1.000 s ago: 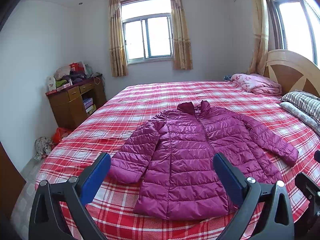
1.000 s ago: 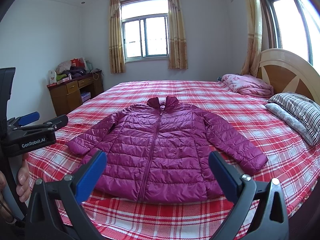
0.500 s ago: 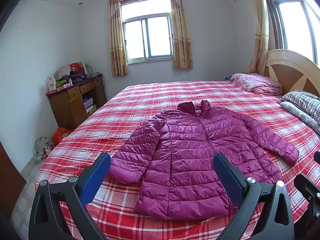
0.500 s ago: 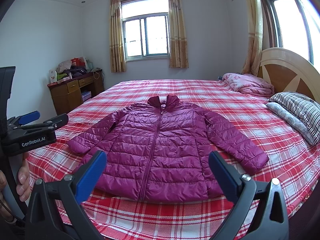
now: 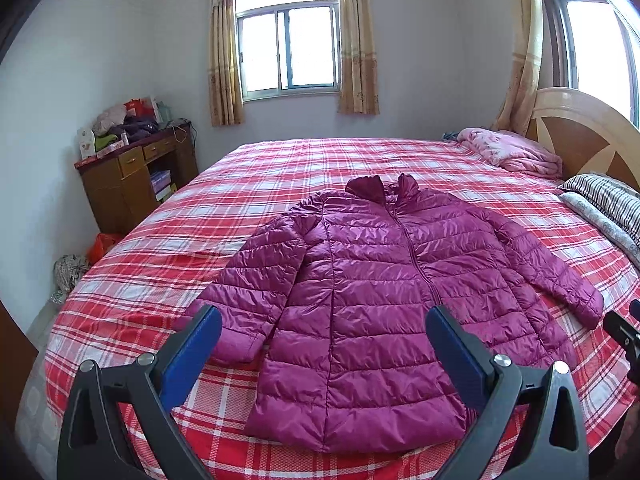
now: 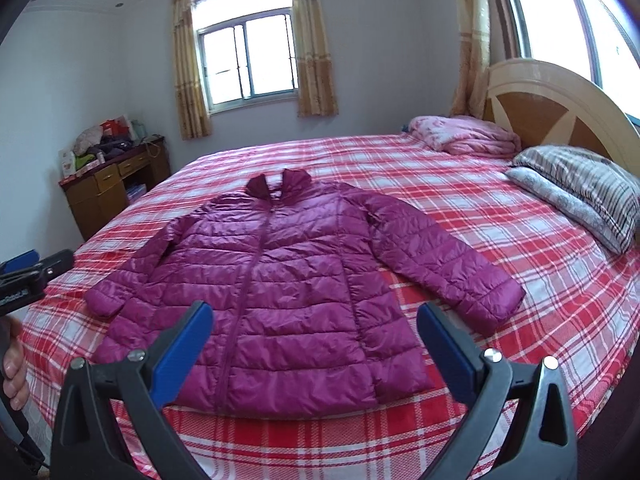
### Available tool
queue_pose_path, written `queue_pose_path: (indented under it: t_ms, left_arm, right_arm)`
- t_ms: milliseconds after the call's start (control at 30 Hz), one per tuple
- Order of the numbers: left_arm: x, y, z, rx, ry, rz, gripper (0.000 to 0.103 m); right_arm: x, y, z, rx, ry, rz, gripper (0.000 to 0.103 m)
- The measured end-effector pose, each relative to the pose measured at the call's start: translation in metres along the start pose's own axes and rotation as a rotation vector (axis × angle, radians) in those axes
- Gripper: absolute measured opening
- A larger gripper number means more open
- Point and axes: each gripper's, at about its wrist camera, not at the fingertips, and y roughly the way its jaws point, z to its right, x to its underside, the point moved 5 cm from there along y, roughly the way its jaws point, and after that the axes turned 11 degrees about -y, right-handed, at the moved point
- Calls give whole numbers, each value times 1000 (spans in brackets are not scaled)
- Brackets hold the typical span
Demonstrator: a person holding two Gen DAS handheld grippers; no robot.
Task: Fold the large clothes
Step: 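Grasp the jacket sleeve nearest the right gripper with the right gripper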
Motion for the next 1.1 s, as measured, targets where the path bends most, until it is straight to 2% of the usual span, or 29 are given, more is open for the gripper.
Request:
queue_pose_path:
  t_ms: [133, 300, 500, 567, 633, 700, 733, 767, 800, 833, 867, 967, 1100]
  left_arm:
    - [1, 35, 2, -1, -13, -27, 102]
    - [1, 89, 3, -52, -2, -45, 102]
    - [-4, 157, -7, -135, -4, -68, 102]
    - [-6, 176, -11, -159, -12, -79, 102]
    - [-6, 192, -14, -183, -13, -90, 102]
    - [-7, 206, -17, -191, -17, -109, 102]
    - [-7, 211, -18, -198, -16, -120, 102]
    - [-7, 216, -19, -203, -14, -127, 102]
    - [-7, 220, -20, -208, -12, -132, 102]
    - [-7, 223, -21, -213, -9, -134, 102]
    - [-7, 226, -21, -217, -7, -138, 102]
    - [-10, 233, -26, -229, -1, -147, 102]
    - [-19, 233, -40, -239, -22, -142, 102]
  right_arm:
    - [13, 30, 53, 58, 104, -74, 103]
    - [29, 68, 115, 123, 237, -157, 103]
    - [53, 106, 185, 188, 406, -274, 90]
    - [60, 115, 198, 212, 423, -308, 86]
    - [66, 124, 205, 200, 448, -335, 80]
    - [67, 129, 208, 191, 454, -331, 78]
    - [64, 128, 207, 191, 439, -321, 70]
    - [62, 129, 205, 182, 426, -318, 56]
    - [60, 128, 203, 167, 414, -310, 48]
    - [58, 128, 203, 148, 412, -297, 30]
    - [56, 129, 204, 138, 407, -288, 22]
    - [44, 129, 210, 165, 364, -276, 15]
    - [11, 123, 225, 251, 292, -239, 13]
